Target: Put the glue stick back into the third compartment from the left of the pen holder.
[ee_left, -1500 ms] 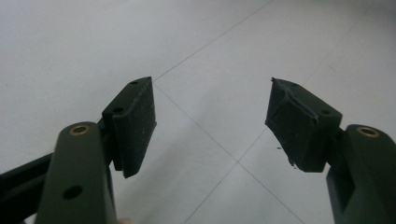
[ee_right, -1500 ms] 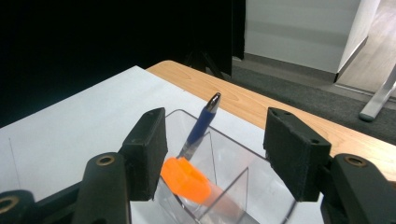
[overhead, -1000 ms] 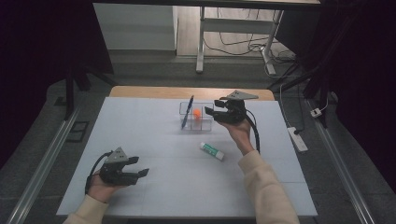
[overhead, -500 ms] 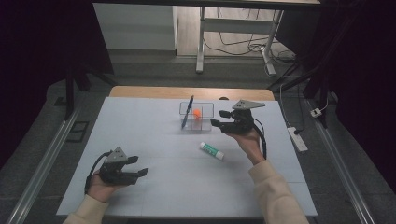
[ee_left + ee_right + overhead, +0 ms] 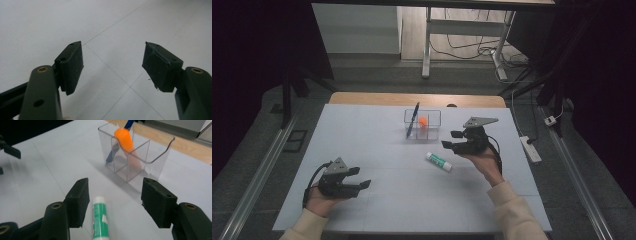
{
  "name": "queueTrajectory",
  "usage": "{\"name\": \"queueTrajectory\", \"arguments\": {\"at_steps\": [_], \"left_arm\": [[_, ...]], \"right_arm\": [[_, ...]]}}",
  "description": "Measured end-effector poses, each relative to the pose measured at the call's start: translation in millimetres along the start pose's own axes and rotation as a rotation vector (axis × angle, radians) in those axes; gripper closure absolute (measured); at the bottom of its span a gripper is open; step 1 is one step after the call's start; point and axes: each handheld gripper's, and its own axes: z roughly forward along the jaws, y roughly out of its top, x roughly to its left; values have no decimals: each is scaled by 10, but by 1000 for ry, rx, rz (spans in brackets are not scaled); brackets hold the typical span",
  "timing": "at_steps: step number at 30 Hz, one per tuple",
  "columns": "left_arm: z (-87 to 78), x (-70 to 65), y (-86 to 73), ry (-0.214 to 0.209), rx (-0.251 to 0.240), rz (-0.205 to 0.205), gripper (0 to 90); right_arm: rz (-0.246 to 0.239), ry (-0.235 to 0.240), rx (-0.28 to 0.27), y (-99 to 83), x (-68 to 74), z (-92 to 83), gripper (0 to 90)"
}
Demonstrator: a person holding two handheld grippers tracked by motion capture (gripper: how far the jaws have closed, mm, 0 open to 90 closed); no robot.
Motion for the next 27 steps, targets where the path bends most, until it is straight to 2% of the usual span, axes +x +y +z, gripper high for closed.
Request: {"name": "queueTrajectory", "arguments": {"at_steps": [6, 15, 20, 27], "left_arm": [[1, -1, 0, 3, 2, 1, 328], [-1, 0, -3, 5, 2, 3, 327], [-1, 2, -4, 5, 4, 3, 327], [5, 0, -6, 5, 5, 3, 327]], "right_arm": [[-27, 2, 68, -97, 34, 11, 386], [-69, -3, 166, -159, 90, 131, 384], [-81, 8, 235, -201, 116, 217, 381], [-90, 5, 294, -248, 136, 309, 373]]}}
